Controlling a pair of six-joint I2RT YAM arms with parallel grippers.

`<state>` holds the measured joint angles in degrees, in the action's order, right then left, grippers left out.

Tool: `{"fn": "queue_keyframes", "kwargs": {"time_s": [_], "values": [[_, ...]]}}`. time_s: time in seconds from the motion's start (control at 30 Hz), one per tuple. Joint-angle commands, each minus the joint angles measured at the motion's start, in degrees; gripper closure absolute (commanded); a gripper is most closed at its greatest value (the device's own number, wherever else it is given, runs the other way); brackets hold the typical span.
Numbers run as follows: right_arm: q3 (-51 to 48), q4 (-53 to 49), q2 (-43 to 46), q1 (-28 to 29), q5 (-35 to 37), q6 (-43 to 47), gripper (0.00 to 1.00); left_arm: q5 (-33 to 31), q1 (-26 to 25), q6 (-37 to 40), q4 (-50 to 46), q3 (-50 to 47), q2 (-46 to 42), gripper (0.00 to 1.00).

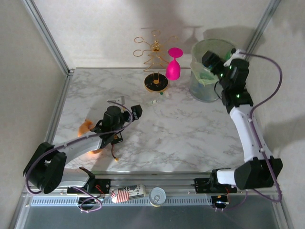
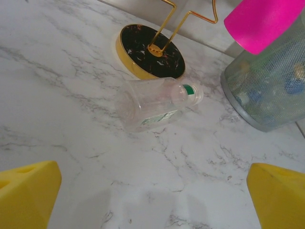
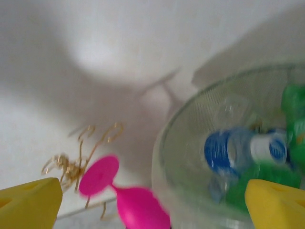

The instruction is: Put the plastic bottles in the bin

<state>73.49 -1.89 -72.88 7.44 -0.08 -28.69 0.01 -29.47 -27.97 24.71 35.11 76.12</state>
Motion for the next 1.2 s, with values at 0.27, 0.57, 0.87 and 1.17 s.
{"fn": "queue_keyframes", "kwargs": {"time_s": [0.27, 0.57, 0.87, 1.17], "values": [[-26.71, 3.64, 14.14, 9.18, -5.62, -5.54, 0.01, 5.98, 2.71, 7.72, -5.72, 11.53, 9.46, 0.0], [-38.13, 6.41, 14.85, 11.58, -9.5, -8.8, 0.01, 10.63, 4.56, 16.17, -16.18, 26.78, 23.43, 0.0], [-40.88, 5.93, 17.75, 11.85, -8.04, -8.67, 0.01, 12.98, 6.18, 22.96, -24.75, 43.6, 37.07, 0.0], [-41.55, 5.93, 18.98, 11.81, -7.37, -8.79, 0.01, 18.58, 6.27, 23.88, -31.37, 54.66, 45.77, 0.0]]}}
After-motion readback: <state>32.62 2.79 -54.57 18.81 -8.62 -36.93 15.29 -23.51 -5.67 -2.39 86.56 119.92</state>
